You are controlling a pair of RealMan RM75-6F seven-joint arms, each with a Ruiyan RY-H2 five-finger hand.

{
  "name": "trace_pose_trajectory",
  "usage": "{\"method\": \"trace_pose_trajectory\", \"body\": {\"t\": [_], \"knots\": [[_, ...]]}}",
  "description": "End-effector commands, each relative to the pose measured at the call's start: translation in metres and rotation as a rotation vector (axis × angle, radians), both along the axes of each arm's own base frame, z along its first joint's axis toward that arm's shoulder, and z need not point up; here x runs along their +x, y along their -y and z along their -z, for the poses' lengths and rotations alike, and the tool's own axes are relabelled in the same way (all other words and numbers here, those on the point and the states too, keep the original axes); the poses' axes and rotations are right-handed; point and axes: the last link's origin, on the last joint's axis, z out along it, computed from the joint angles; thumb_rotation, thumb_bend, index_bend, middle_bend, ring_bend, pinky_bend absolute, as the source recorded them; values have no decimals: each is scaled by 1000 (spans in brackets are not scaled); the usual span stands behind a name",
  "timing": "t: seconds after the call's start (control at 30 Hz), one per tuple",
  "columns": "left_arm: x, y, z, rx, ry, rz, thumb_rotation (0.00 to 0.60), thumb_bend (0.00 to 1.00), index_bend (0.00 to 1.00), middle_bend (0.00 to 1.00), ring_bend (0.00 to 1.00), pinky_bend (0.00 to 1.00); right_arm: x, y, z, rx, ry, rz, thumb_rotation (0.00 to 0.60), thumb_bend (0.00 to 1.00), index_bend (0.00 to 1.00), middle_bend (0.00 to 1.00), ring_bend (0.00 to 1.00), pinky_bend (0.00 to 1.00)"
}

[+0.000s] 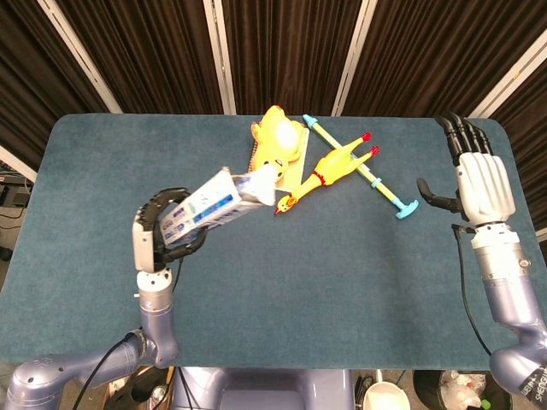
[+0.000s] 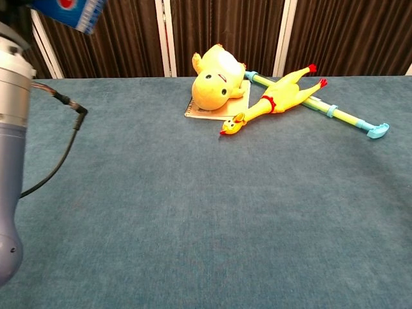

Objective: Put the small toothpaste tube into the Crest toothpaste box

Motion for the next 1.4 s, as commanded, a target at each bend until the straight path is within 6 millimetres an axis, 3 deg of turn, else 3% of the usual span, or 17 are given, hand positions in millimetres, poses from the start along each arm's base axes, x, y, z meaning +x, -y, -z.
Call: {"method": "trace_pose_trajectory", "body": {"t": [0.03, 0.5, 0.7, 0.93, 1.4], "knots": [[-4, 1, -2, 3, 13, -4, 600, 454, 262, 432, 416, 541, 0, 0, 4, 5, -1, -2, 600, 348, 0, 0, 0, 67], [2, 8, -9, 23, 99, 59, 600, 448, 258, 421, 401, 528, 2, -1, 9, -2, -4, -5, 600, 348, 0, 0, 0, 67], [3, 9, -9, 30, 58, 65, 600, 458, 260, 424, 402, 530, 0, -2, 10, 4, -6, -1, 600, 348, 0, 0, 0, 67], [-14, 2, 10, -14, -150, 8, 600, 457, 259, 433, 407, 530, -1, -6, 12, 19, 2, -4, 600, 348, 0, 0, 0, 67], [-76, 4, 72, -201, -690, -152, 600, 455, 302, 475, 451, 530, 13, -16, 13, 32, 22, -71, 600, 348, 0, 0, 0, 67]]}}
